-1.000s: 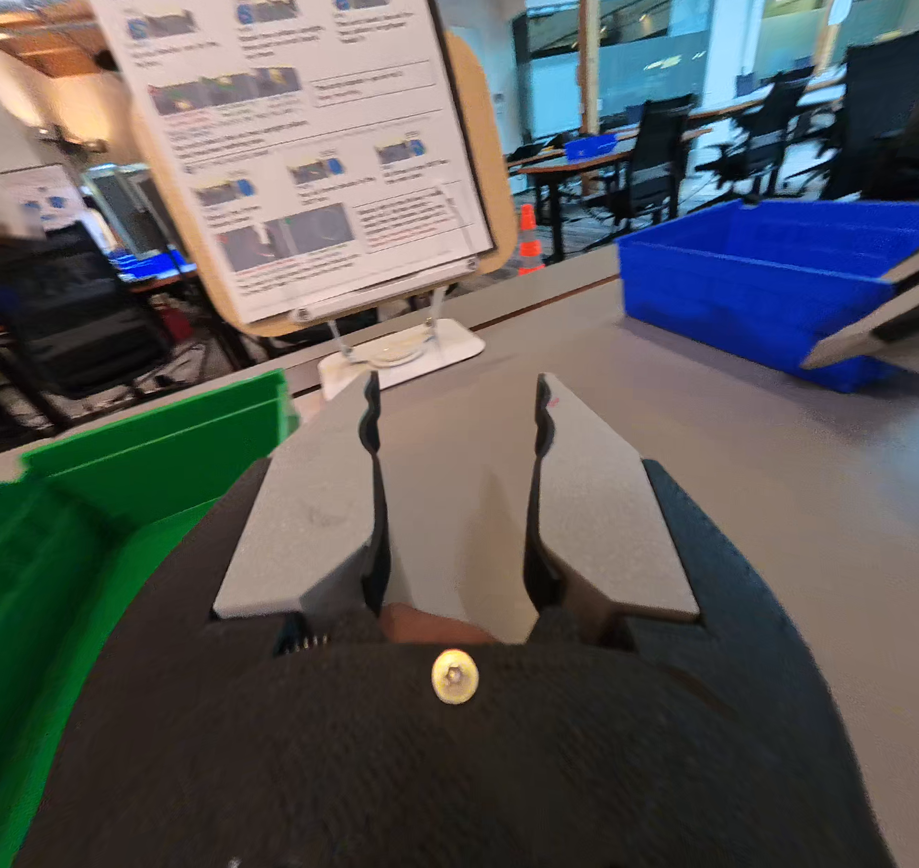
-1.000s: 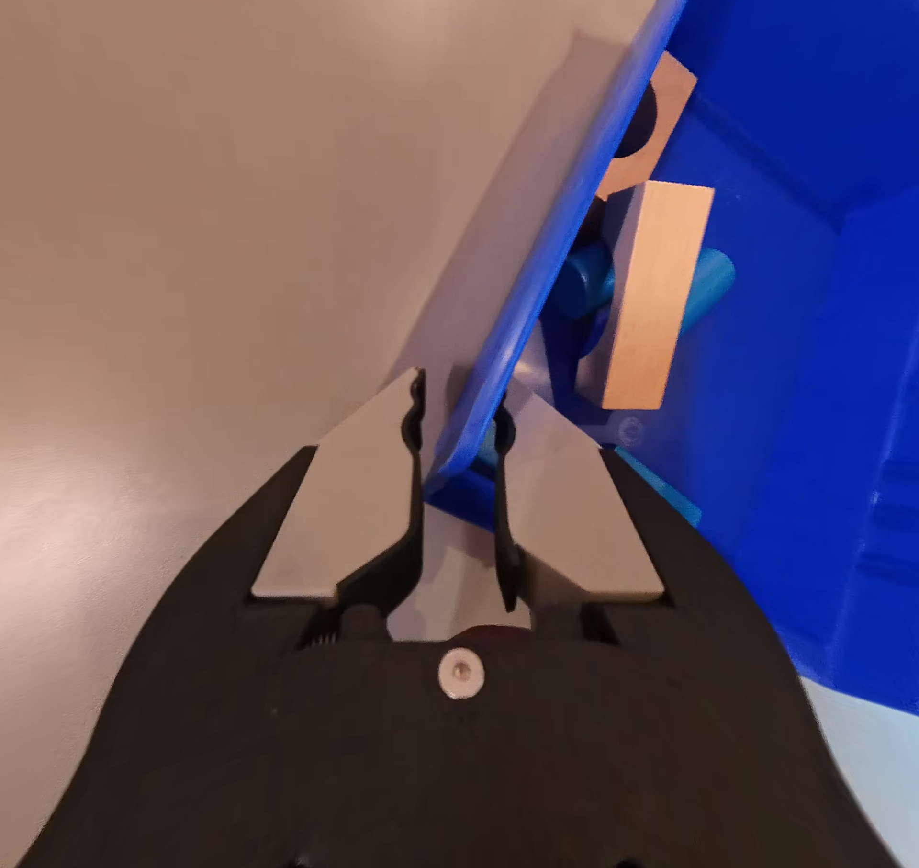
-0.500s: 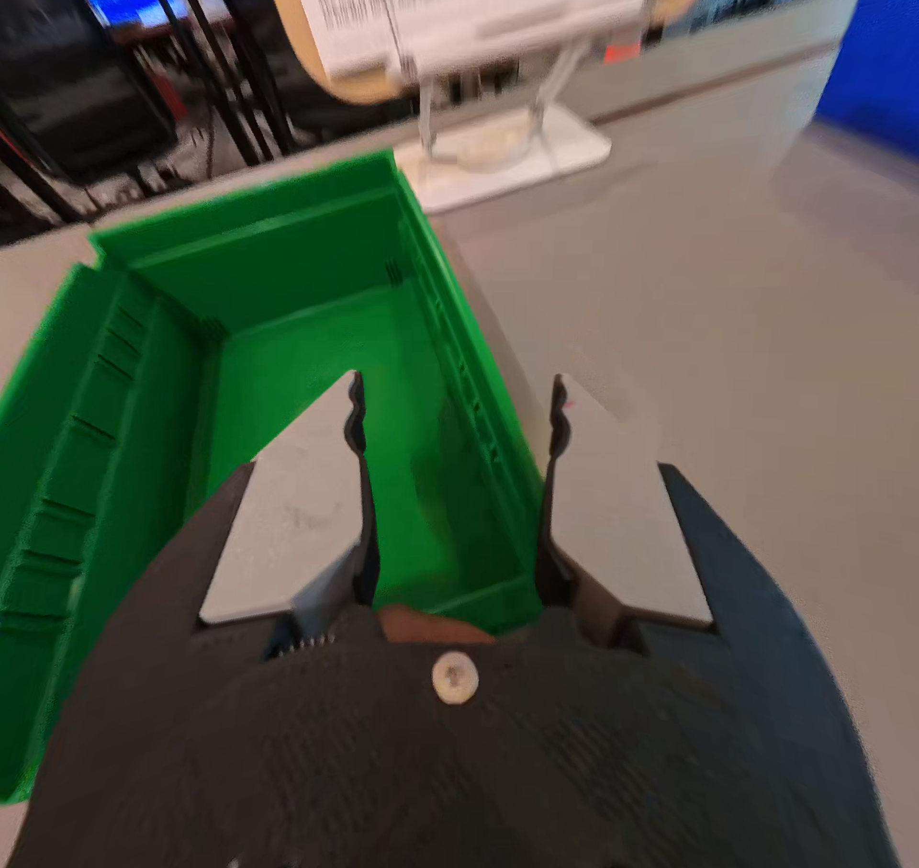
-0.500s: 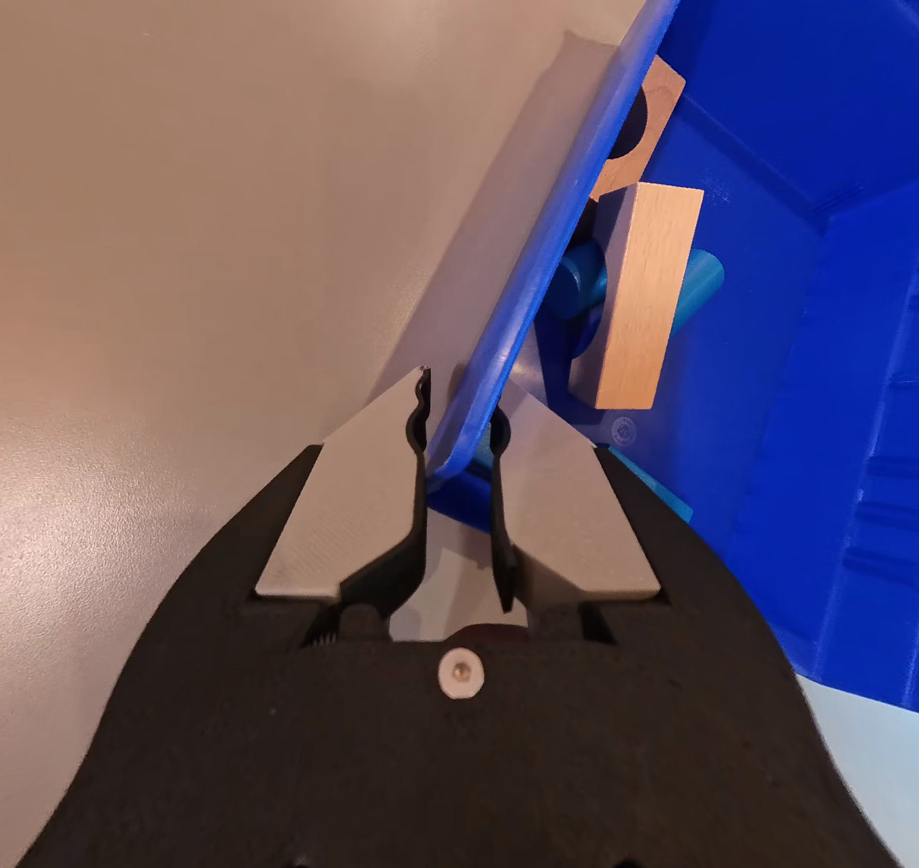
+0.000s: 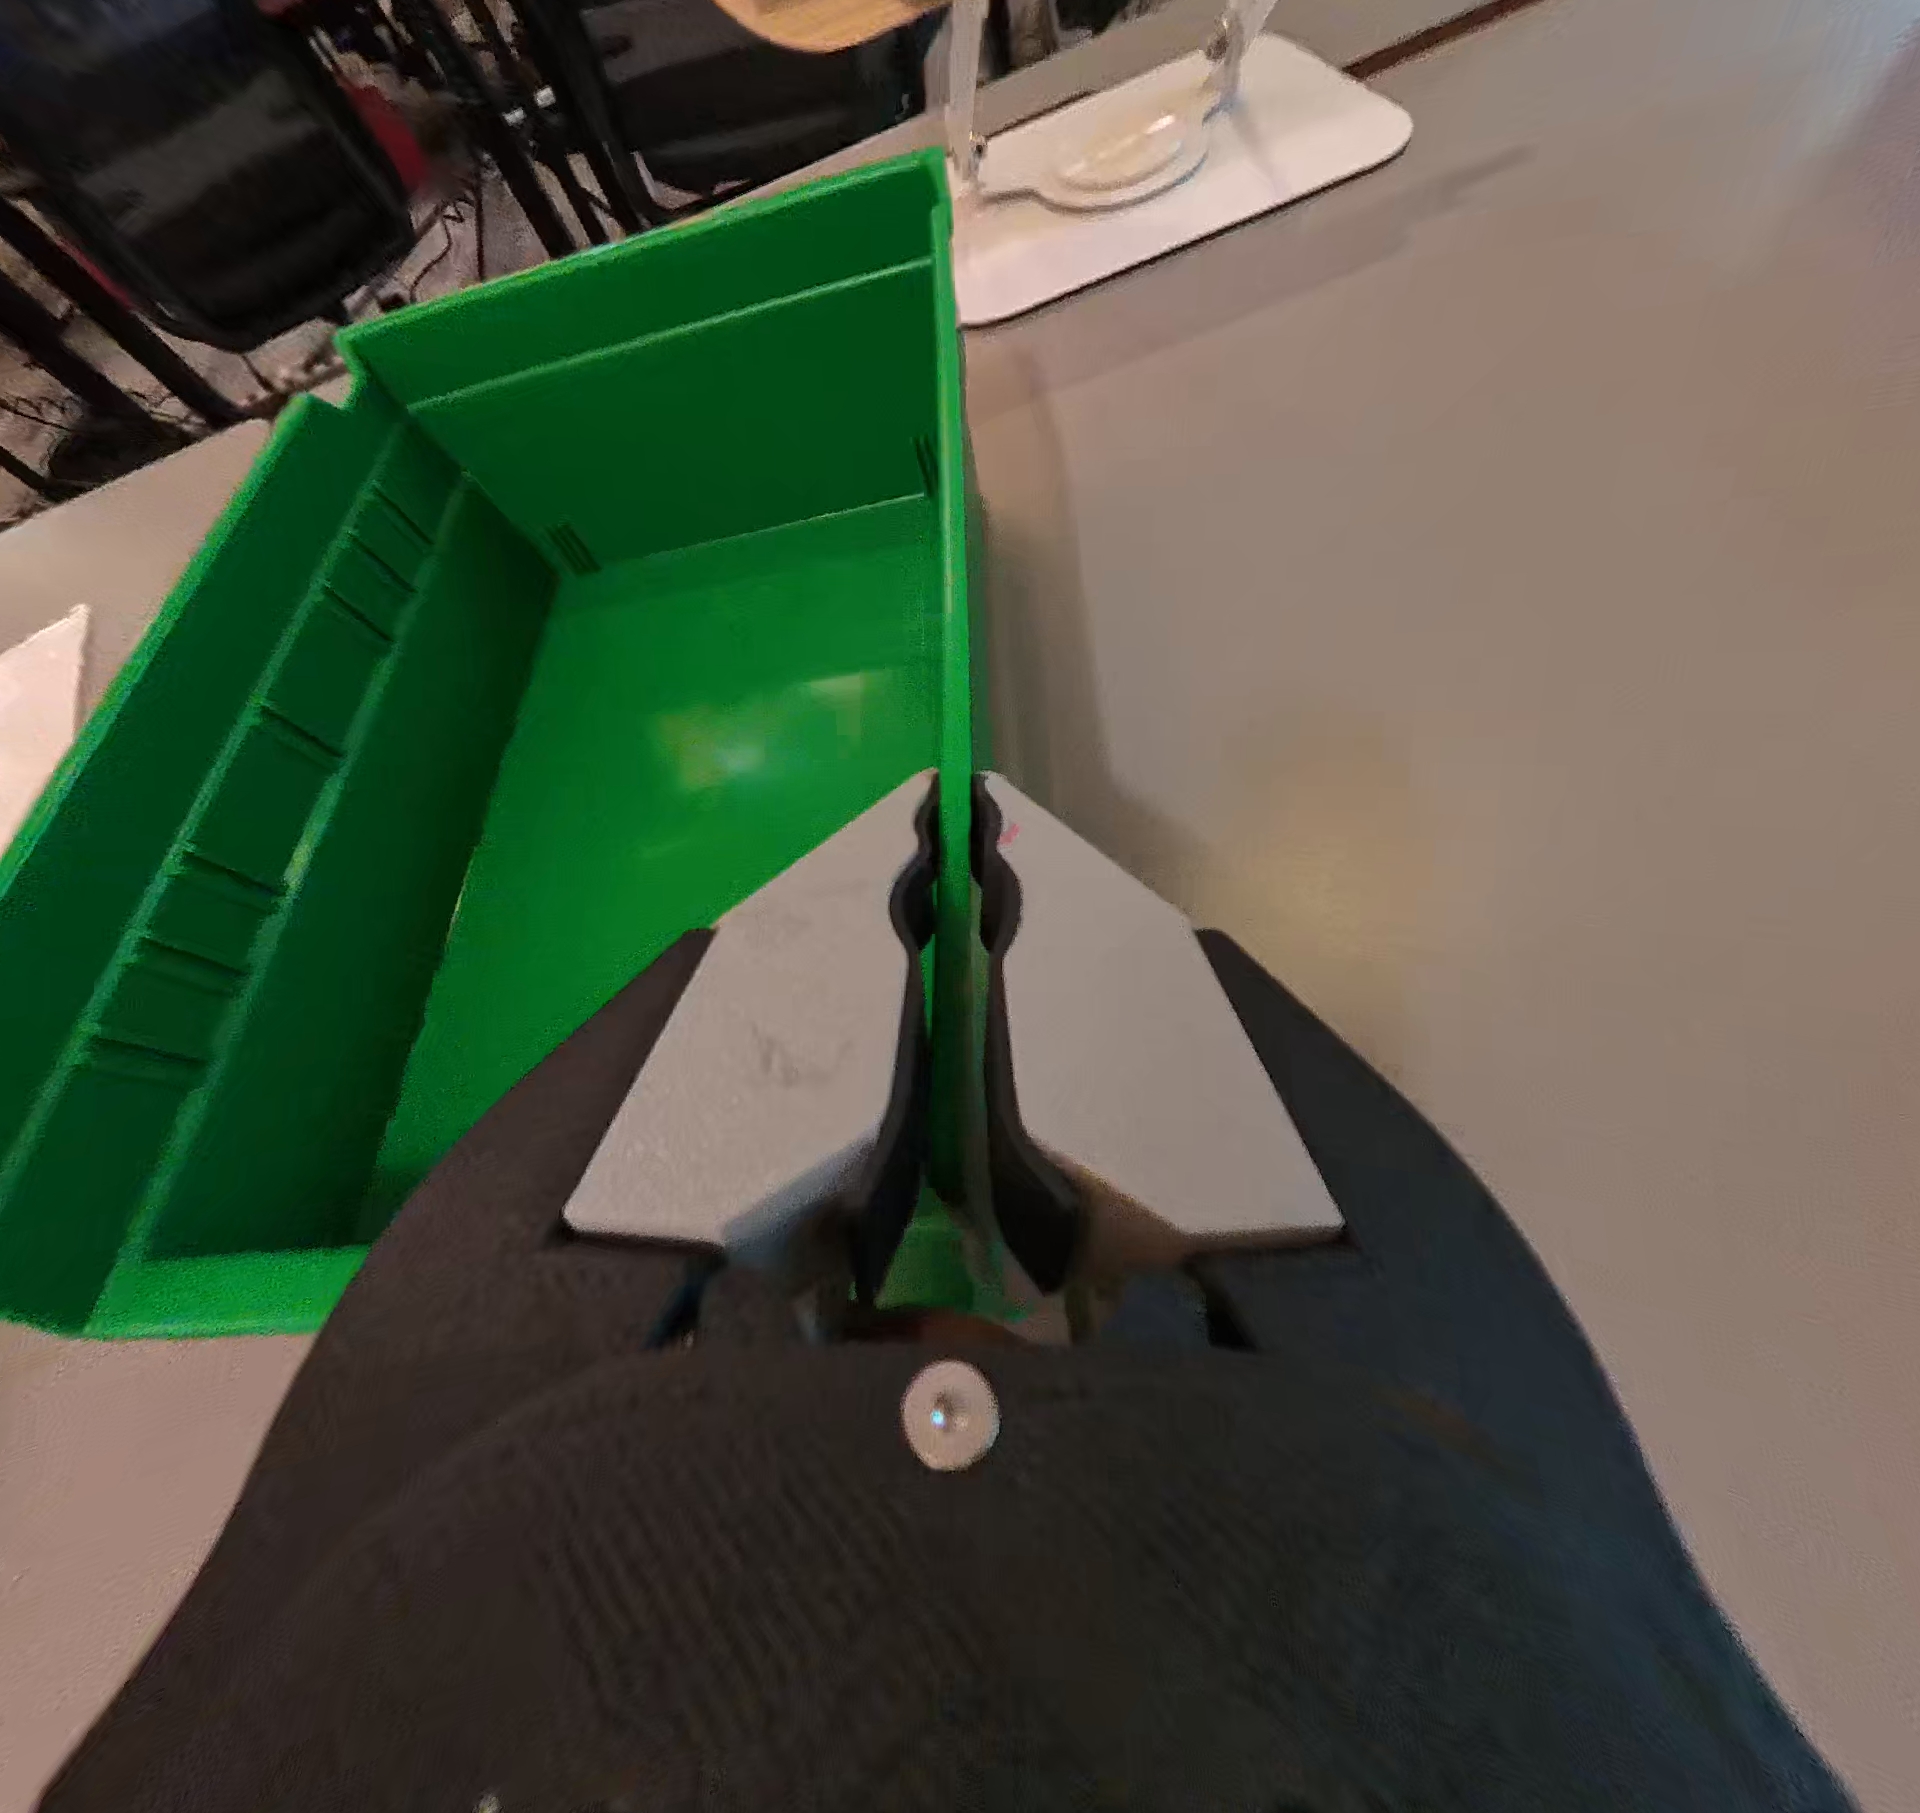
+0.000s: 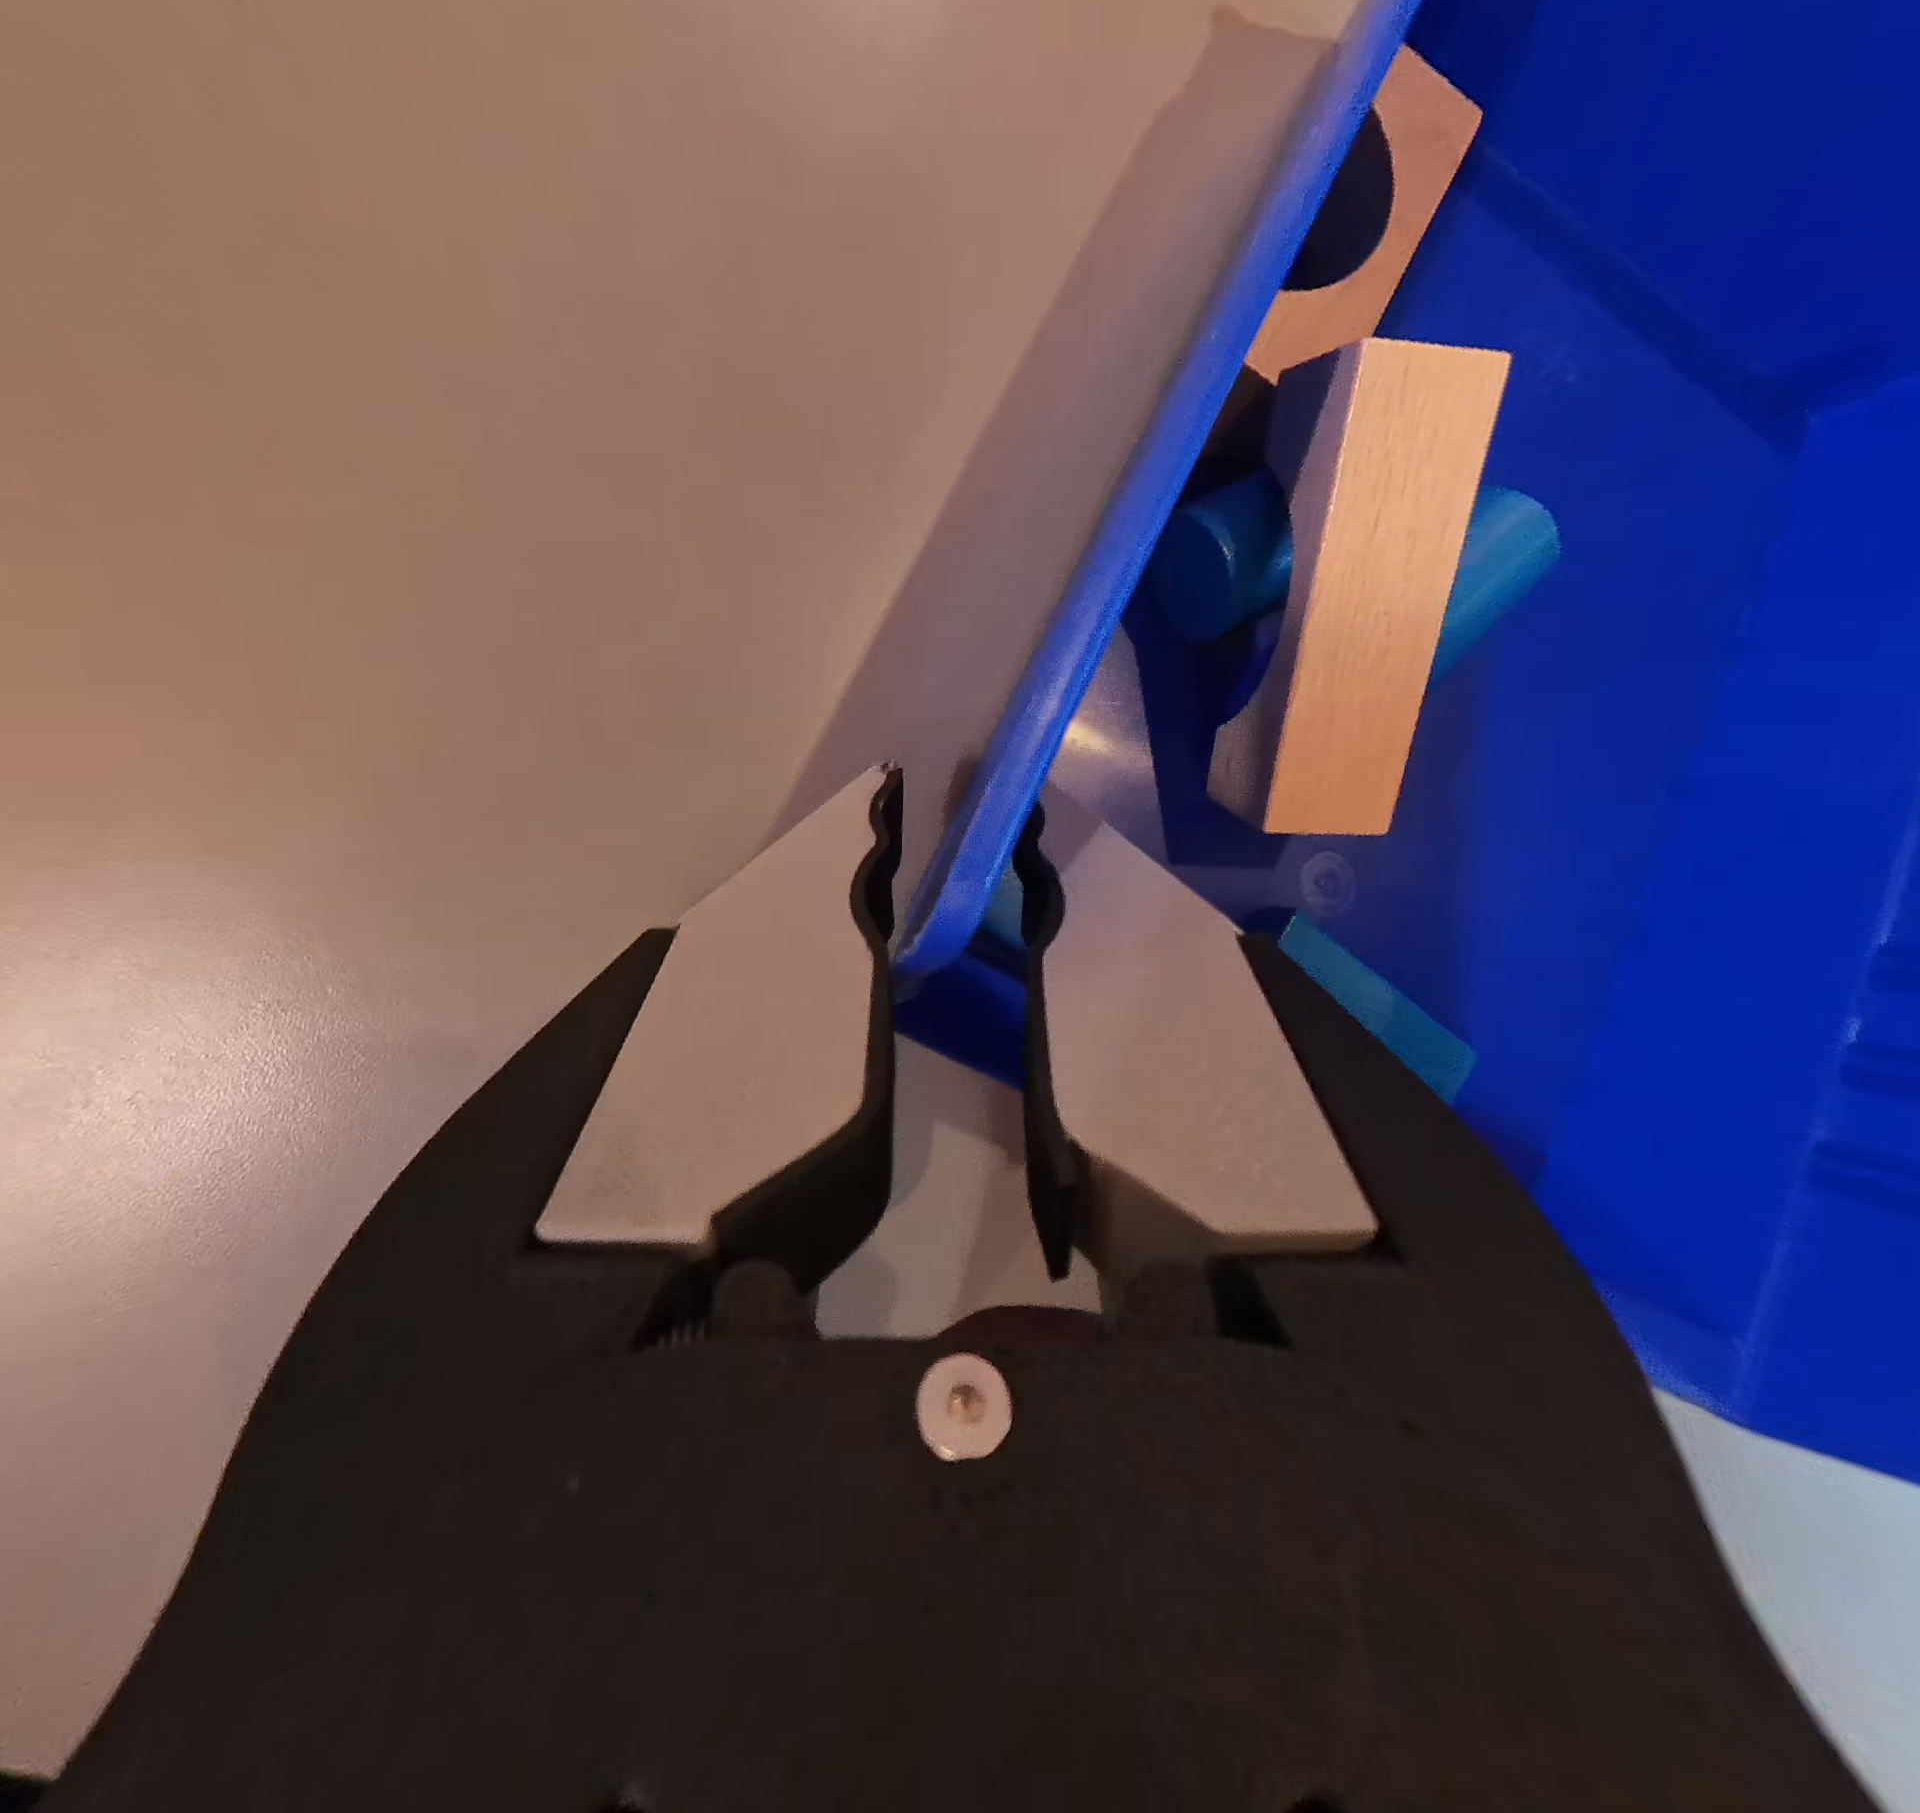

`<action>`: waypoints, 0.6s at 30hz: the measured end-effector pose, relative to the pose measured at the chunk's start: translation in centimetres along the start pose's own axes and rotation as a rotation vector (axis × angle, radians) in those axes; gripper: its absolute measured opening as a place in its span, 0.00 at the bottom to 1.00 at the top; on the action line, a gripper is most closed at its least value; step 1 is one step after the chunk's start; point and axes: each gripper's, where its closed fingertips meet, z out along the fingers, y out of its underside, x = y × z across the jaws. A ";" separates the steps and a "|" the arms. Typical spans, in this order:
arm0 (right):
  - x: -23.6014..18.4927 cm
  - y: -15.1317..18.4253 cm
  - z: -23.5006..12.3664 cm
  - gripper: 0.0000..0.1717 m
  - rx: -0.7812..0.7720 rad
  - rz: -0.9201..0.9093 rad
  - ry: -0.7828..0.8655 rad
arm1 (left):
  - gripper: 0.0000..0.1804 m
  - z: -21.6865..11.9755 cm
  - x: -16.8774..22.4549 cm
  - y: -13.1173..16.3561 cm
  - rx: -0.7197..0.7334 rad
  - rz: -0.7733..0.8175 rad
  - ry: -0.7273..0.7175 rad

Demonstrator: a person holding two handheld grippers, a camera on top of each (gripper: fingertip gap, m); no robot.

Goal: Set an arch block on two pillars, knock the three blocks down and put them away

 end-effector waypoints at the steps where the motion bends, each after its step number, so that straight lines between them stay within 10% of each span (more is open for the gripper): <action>1: 0.1 0.2 -0.1 0.10 -0.007 0.002 -0.001 | 0.01 -0.3 -0.5 -0.3 0.022 -0.016 -0.005; 7: -2.5 0.1 -0.8 0.10 -0.045 -0.061 -0.039 | 0.00 -2.3 -1.1 -3.4 0.207 -0.150 0.058; 18: -24.3 -8.6 -5.7 0.23 0.369 -0.257 -0.243 | 0.01 -9.7 3.0 -11.7 0.570 -0.231 0.238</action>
